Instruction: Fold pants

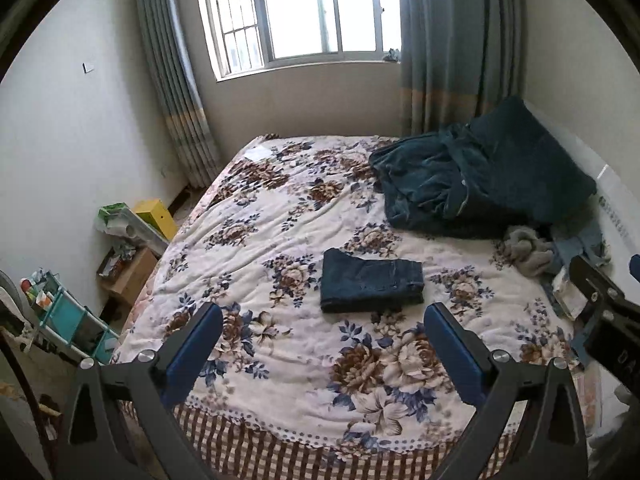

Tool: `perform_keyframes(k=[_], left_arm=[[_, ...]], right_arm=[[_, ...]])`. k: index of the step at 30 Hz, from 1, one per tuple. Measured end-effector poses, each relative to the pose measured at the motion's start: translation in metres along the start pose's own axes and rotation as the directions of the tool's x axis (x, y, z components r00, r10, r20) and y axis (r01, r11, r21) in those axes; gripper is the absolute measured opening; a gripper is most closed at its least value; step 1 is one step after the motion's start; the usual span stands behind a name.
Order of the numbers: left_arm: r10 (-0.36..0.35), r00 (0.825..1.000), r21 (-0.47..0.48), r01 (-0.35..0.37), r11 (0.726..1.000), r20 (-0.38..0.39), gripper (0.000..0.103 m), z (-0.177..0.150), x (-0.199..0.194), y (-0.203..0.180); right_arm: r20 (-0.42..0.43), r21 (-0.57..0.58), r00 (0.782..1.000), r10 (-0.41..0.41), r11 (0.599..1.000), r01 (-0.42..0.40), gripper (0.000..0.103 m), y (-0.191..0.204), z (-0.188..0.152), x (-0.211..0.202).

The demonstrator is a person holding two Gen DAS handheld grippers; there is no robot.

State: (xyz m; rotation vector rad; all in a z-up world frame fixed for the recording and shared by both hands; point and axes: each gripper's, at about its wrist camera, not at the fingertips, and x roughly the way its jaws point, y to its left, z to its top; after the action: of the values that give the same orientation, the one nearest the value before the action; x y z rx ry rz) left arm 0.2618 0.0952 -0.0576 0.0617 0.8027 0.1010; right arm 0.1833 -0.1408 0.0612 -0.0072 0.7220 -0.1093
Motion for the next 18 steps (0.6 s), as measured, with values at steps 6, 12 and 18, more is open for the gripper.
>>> perform_keyframes(k=[6,12,18], left_arm=[[0.015,1.000,0.000,-0.015,1.000,-0.011,0.103,0.001,0.023,-0.004],[0.017,1.000,-0.005,-0.017,1.000,-0.017,0.103,0.002,0.034,-0.004],[-0.002,0.999,-0.017,0.001,1.000,-0.034,0.103,0.001,0.044,0.001]], right_arm=[[-0.021,0.008,1.000,-0.018,1.000,0.018,0.103,-0.002,-0.001,0.037],[-0.042,0.001,0.999,-0.024,1.000,0.024,0.103,0.002,-0.005,0.060],[-0.053,-0.003,0.998,-0.021,1.000,0.021,0.103,0.007,-0.012,0.065]])
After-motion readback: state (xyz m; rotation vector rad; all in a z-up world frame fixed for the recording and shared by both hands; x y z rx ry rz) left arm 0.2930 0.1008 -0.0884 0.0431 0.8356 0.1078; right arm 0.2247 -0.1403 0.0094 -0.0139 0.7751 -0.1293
